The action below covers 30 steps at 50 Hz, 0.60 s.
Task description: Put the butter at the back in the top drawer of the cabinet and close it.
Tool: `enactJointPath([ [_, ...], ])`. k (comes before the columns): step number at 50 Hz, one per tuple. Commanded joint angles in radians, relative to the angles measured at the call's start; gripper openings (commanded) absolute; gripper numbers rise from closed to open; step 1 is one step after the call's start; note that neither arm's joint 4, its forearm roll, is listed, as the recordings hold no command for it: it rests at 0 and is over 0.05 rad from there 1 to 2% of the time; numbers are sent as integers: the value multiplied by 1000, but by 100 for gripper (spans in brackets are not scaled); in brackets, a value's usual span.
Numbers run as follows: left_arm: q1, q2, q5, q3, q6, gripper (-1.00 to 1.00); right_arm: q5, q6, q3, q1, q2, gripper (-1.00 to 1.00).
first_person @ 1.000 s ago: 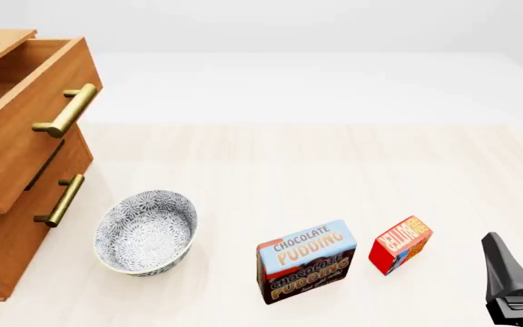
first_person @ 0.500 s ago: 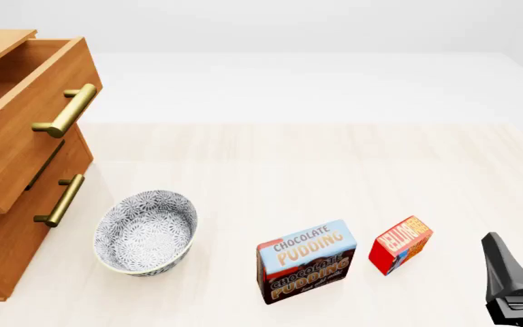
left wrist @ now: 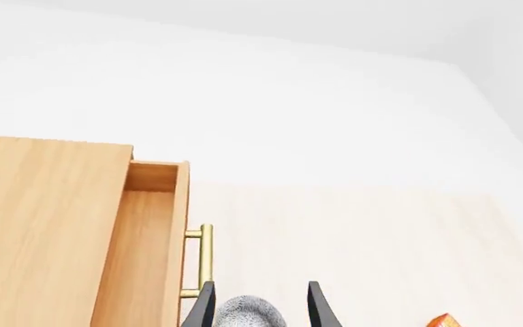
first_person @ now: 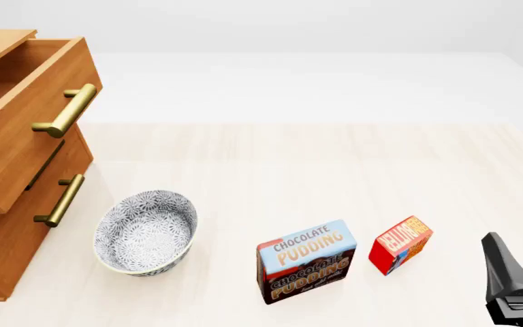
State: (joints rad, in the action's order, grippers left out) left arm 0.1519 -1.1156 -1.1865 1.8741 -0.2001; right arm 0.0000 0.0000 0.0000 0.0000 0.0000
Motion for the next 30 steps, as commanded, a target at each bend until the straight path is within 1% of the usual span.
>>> enactJointPath([
  [1, -33, -9, 8, -42, -37, 100, 0, 0, 0, 0, 0, 100],
  [17, -73, -18, 24, -94, -75, 100, 0, 0, 0, 0, 0, 100],
  [24, -96, -24, 22, -100, -70, 100, 0, 0, 0, 0, 0, 100],
  [30, -121, -44, 18, -86, -60, 100, 0, 0, 0, 0, 0, 100],
])
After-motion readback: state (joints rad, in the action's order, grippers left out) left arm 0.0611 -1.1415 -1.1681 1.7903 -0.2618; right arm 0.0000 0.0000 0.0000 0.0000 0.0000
